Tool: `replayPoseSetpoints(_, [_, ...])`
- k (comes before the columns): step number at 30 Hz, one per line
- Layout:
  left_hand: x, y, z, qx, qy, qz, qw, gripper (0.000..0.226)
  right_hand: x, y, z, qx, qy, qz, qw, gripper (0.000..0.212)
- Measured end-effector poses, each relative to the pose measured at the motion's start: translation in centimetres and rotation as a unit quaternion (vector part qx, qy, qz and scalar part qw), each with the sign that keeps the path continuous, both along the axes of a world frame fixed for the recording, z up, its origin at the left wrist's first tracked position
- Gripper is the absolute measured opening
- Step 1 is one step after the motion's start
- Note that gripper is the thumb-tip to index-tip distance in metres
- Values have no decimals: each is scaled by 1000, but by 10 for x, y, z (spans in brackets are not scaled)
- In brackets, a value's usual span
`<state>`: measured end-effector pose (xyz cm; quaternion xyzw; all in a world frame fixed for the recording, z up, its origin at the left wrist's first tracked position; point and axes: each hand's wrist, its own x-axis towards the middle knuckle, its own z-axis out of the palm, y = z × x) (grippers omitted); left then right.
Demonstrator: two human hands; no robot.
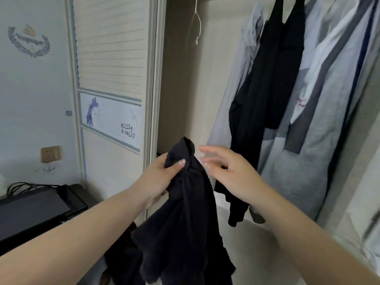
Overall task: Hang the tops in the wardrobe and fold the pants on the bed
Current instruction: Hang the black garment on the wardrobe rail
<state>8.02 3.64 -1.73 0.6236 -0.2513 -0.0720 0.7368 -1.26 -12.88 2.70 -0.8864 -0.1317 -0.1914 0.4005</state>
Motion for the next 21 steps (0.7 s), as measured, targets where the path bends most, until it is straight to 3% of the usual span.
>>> replayPoseSetpoints(3, [30, -7, 1, -36, 63, -2, 997, 18, 0, -7, -22, -28, 10, -72, 997, 11])
replayPoseSetpoints(7, [55, -20, 7, -85, 111, -5, 990, 20, 2, 2, -57, -141, 208, -63, 966, 69])
replayPoseSetpoints(9, [64, -24, 9, -86, 112, -10, 990, 21, 10, 11, -70, -151, 234, -59, 959, 71])
replayPoseSetpoints(12, [77, -29, 8, -84, 106, -13, 991, 21, 29, 13, -77, -186, 158, -127, 961, 36])
replayPoseSetpoints(15, [92, -28, 6, -49, 68, 14, 996, 20, 44, 4, -71, -105, 69, -157, 980, 8])
replayPoseSetpoints(18, [105, -22, 1, 1, 4, 59, 998, 18, 56, -3, -51, -11, 15, -141, 990, 27])
replayPoseSetpoints(21, [110, -20, -3, 80, -68, 71, 992, 15, 75, -9, -31, 41, -27, -121, 991, 27])
